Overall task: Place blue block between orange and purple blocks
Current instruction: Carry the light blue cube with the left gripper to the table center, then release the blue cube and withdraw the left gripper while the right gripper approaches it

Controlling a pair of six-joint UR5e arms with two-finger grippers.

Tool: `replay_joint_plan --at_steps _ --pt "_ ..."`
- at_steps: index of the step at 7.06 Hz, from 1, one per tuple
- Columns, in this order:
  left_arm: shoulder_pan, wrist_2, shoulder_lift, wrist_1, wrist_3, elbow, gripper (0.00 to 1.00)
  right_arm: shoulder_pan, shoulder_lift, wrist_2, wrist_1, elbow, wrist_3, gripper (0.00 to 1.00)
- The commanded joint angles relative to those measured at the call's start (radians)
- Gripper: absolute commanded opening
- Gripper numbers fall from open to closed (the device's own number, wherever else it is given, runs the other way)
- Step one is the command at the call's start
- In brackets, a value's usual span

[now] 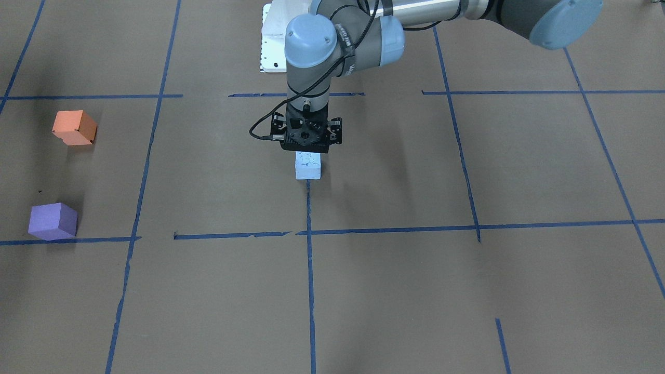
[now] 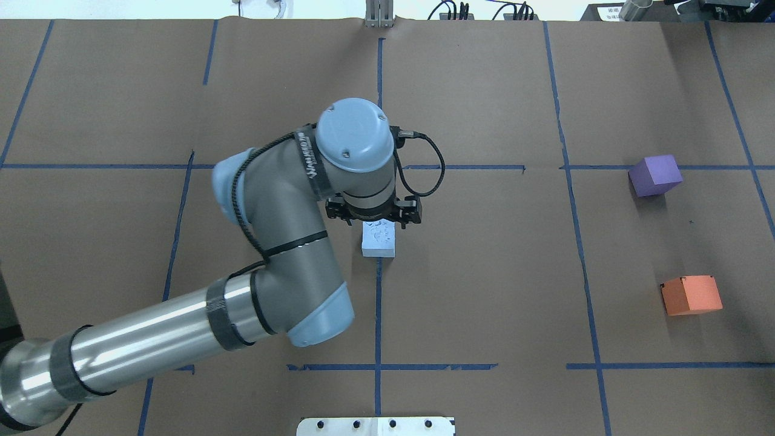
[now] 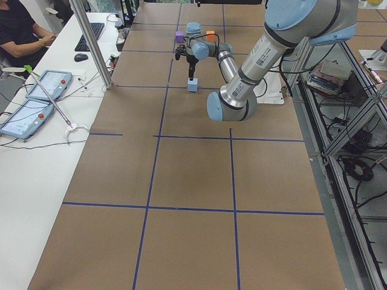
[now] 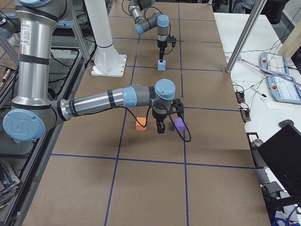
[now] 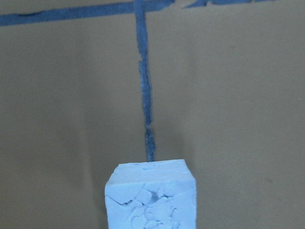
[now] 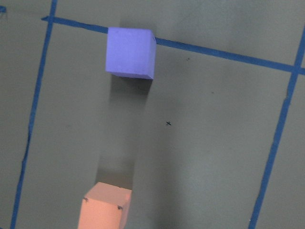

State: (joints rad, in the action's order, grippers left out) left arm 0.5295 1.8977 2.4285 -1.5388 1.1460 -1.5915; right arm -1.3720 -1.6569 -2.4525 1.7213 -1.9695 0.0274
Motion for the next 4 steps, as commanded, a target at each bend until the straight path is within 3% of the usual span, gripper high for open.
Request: replay_joint_plan --at_steps 1,2,4 --pt "0.111 0.059 -0.231 0.006 -0.011 -0.27 1.0 0.179 0.176 -0.004 0.0 -0.04 0.289 1.0" --pt "0.216 0.163 -0.327 0.006 -0.084 -0.33 1.0 0.309 0.316 0.08 0.0 -0.035 0.515 1.0" --pt "0.317 0.222 -0.513 0.006 -0.286 -0.436 1.0 0.562 0.497 0.304 0.0 -0.031 0.882 1.0"
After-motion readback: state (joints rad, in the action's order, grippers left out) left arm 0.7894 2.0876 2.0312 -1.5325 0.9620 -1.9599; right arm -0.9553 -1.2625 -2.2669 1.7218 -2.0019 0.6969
